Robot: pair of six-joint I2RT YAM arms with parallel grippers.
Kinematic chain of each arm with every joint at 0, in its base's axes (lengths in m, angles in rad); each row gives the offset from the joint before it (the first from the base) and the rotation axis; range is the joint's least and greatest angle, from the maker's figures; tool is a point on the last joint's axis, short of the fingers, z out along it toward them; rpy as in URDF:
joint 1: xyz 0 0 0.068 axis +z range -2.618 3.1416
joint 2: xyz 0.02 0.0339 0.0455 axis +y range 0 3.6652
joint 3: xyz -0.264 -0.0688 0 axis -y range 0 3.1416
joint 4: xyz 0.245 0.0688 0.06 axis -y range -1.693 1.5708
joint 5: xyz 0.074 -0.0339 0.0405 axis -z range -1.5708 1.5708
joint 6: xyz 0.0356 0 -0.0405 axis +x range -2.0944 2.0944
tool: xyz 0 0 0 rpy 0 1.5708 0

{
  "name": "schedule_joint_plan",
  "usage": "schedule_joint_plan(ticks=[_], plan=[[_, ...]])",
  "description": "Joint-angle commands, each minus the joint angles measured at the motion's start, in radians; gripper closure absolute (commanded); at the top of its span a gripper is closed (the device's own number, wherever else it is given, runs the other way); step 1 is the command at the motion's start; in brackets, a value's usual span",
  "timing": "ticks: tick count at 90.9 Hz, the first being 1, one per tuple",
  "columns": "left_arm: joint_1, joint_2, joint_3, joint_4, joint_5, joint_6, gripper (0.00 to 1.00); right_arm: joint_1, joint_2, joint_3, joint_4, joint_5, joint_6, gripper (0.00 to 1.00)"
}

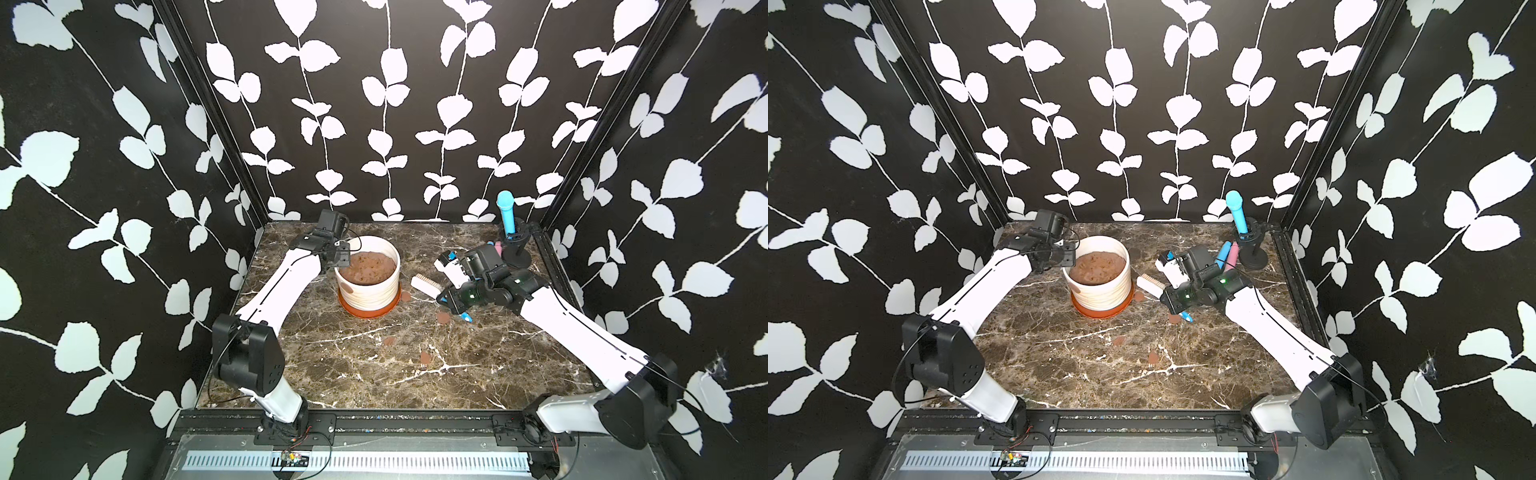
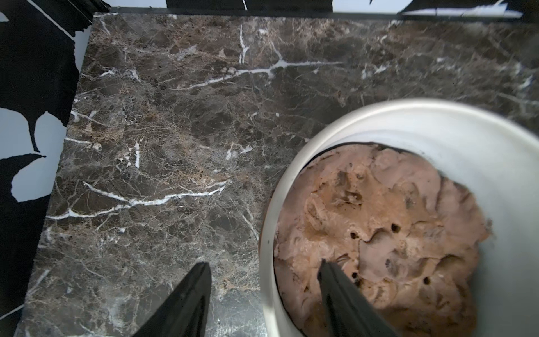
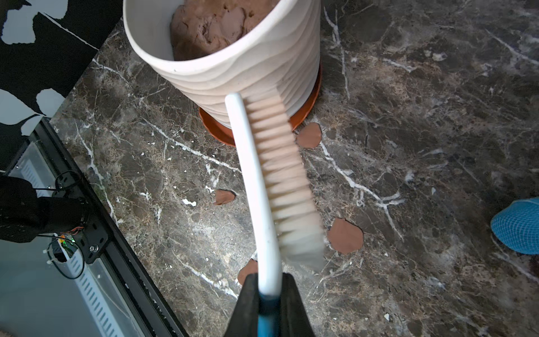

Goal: Scrub the dried mud off the ceramic pot
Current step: Rotate the pot on the tray.

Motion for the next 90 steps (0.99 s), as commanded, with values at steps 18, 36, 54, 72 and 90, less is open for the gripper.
schedule_joint_plan(ticks=[18,36,54,72,90], plan=[[0.004,0.089,0.061,-0.013,-0.092,0.064,0.78,0.026,0.015,0.053,-0.013,0.023,-0.018,1.00],[0.005,0.127,0.098,-0.028,-0.175,0.008,1.00,0.031,0.016,0.054,-0.017,0.022,-0.019,1.00],[0.005,0.046,0.042,-0.113,-0.246,-0.249,1.00,0.045,0.026,0.041,0.018,-0.005,-0.042,1.00],[0.003,-0.163,-0.175,-0.107,-0.243,-0.670,1.00,0.130,0.032,0.001,0.090,-0.096,-0.268,1.00],[-0.066,-0.233,-0.201,-0.186,-0.327,-0.859,1.00,0.188,0.088,0.022,0.136,-0.177,-0.342,1.00]])
